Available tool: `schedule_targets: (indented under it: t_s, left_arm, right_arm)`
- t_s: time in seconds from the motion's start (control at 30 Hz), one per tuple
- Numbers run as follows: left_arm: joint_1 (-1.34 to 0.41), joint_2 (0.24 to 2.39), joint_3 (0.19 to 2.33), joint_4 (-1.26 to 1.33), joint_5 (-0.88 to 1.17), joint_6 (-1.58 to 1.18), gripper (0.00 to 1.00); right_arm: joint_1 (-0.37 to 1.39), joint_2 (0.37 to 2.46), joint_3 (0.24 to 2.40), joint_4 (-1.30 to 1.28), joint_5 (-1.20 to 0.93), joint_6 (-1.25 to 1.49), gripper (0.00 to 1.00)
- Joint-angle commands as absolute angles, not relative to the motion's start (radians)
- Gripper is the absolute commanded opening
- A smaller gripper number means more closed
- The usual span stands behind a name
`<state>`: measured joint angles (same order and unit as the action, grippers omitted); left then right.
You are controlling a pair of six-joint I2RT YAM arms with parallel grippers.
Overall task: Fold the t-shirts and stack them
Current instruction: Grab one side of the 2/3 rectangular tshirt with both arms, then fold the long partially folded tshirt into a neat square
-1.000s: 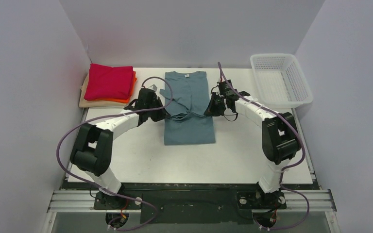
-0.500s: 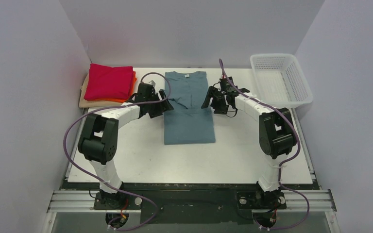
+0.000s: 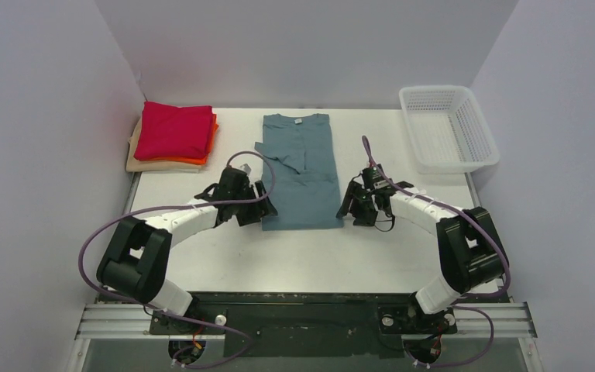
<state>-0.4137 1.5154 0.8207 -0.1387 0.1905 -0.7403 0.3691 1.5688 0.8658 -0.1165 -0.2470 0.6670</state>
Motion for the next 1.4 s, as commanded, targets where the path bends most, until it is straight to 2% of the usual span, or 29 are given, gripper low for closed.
schedule_targets:
  t_s: [0.0,0.2,0.3,0.37,0.4,0.43,0.47,0.5,0.53,0.6,0.8,1.03,1.2,1.37]
  left_arm:
    - [-0.439,1.501,0.756,-0.135,0.166,-0.792,0.70]
    - [-0.460,1.544,0.743,-0.145,0.153,-0.791,0.49]
    - [-0.479,1.563,0.733,-0.145,0.147,-0.792,0.46]
    - [-0.487,1.584,0.727,-0.137,0.147,-0.797,0.41]
    - [-0.487,1.591,0.729,-0.135,0.149,-0.797,0.33]
    - [-0.488,1.605,0.732,-0.133,0.147,-0.798,0.20]
    - [-0.488,1.611,0.738,-0.134,0.142,-0.800,0.13]
    - [-0.488,1.621,0.739,-0.136,0.131,-0.800,0.02]
    - [-0.488,1.623,0.741,-0.131,0.128,-0.801,0.00]
    - [-0.488,1.616,0.731,-0.114,0.131,-0.799,0.00]
    - [-0.537,1.450,0.627,-0.181,0.114,-0.820,0.00]
    - [-0.749,1.084,0.498,-0.430,0.032,-0.961,0.00]
    - [-0.864,0.756,0.505,-0.672,0.054,-1.055,0.00]
    - [-0.889,0.615,0.603,-0.728,0.057,-1.061,0.00]
  right_arm:
    - [0.390,1.573,0.800,-0.055,-0.278,0.749,0.52]
    - [0.403,1.623,0.776,-0.030,-0.298,0.763,0.36]
    - [0.408,1.632,0.771,-0.021,-0.300,0.766,0.34]
    - [0.408,1.640,0.770,-0.013,-0.301,0.766,0.29]
    - [0.408,1.646,0.773,-0.012,-0.304,0.767,0.25]
    - [0.409,1.650,0.774,-0.012,-0.309,0.771,0.23]
    - [0.409,1.650,0.773,-0.011,-0.318,0.772,0.16]
    - [0.413,1.649,0.771,-0.008,-0.319,0.774,0.12]
    - [0.414,1.639,0.766,-0.009,-0.315,0.774,0.04]
    - [0.415,1.616,0.754,-0.008,-0.311,0.774,0.00]
    - [0.452,1.463,0.692,-0.138,-0.329,0.737,0.00]
    - [0.601,1.202,0.523,-0.244,-0.346,0.841,0.00]
    - [0.739,0.935,0.458,-0.316,-0.354,1.001,0.00]
    - [0.769,0.829,0.516,-0.348,-0.347,1.037,0.00]
